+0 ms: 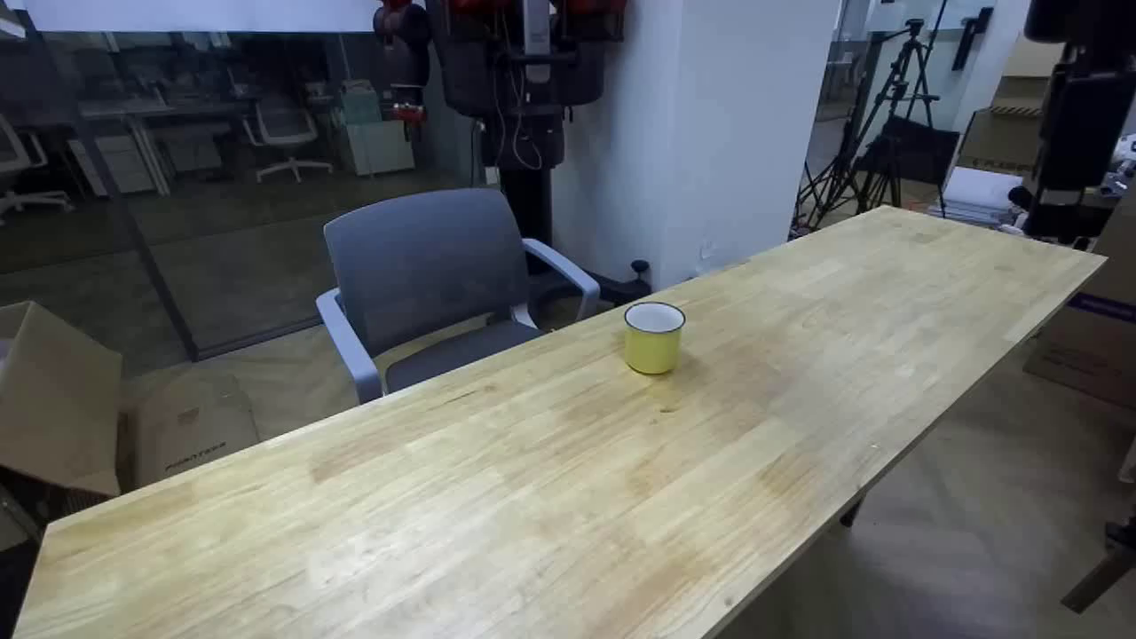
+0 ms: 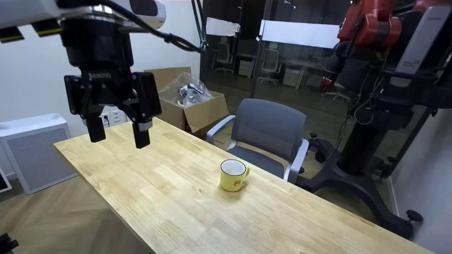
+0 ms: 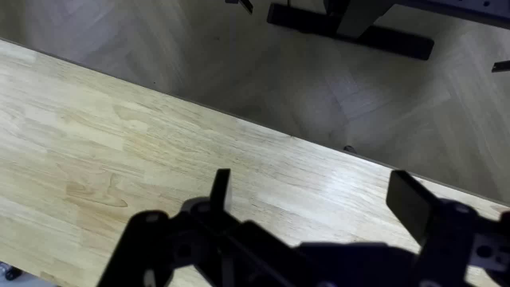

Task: Move the yellow mug forwards

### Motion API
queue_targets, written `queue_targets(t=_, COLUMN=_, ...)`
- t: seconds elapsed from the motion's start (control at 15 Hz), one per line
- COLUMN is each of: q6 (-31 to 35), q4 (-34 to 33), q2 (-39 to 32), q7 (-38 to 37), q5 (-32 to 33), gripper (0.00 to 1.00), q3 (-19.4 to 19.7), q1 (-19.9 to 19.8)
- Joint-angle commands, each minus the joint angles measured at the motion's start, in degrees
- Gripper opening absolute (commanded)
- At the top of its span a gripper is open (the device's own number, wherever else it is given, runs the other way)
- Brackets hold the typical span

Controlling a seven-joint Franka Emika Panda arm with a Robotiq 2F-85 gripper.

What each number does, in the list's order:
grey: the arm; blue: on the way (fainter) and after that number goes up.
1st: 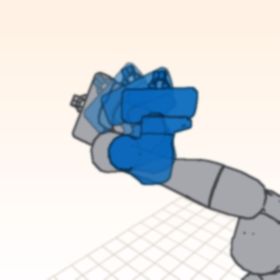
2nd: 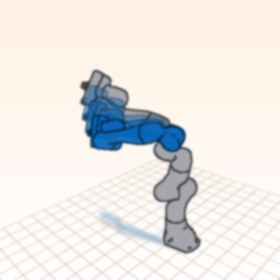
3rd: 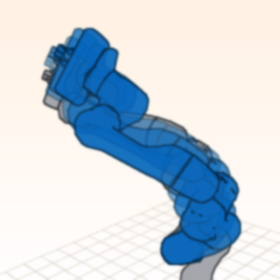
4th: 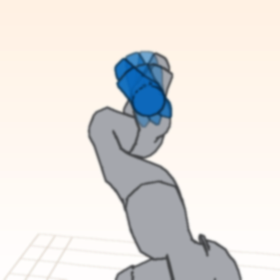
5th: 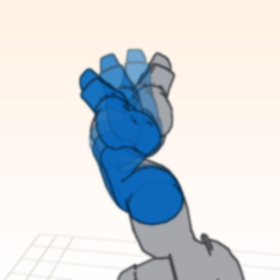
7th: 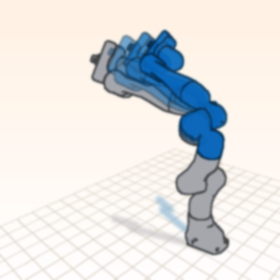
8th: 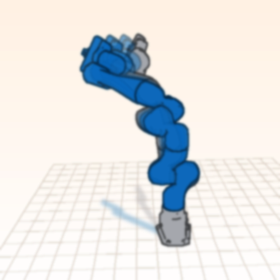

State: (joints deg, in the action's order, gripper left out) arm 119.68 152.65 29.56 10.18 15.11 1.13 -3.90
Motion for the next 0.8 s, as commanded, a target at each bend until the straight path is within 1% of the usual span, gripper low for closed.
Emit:
queue_targets(t=0.0, q6=-0.19, q4=-0.09, q2=0.01, q7=-0.26, q5=0.29, gripper=1.0, q3=0.58, q1=0.63)
queue_targets(t=0.13, q6=-0.19, q4=-0.08, q2=0.01, q7=-0.25, q5=0.29, gripper=1.0, q3=0.58, q1=0.63)
queue_targets(t=0.27, q6=3.83, q4=0.07, q2=-0.56, q7=-4.87, q5=-0.37, gripper=1.0, q3=0.09, q1=-0.03)
queue_targets(t=0.4, q6=9.87, q4=-0.32, q2=-2.41, q7=-9.39, q5=-0.81, gripper=1.0, q3=0.03, q1=-1.06)
queue_targets(t=0.53, q6=16.06, q4=-1.39, q2=-5.8, q7=-12.61, q5=-1.71, gripper=1.0, q3=0.45, q1=-1.98)
queue_targets(t=0.73, q6=24.73, q4=-3.47, q2=-11.79, q7=-15.49, q5=-5.64, gripper=1.0, q3=1.52, q1=-2.86)
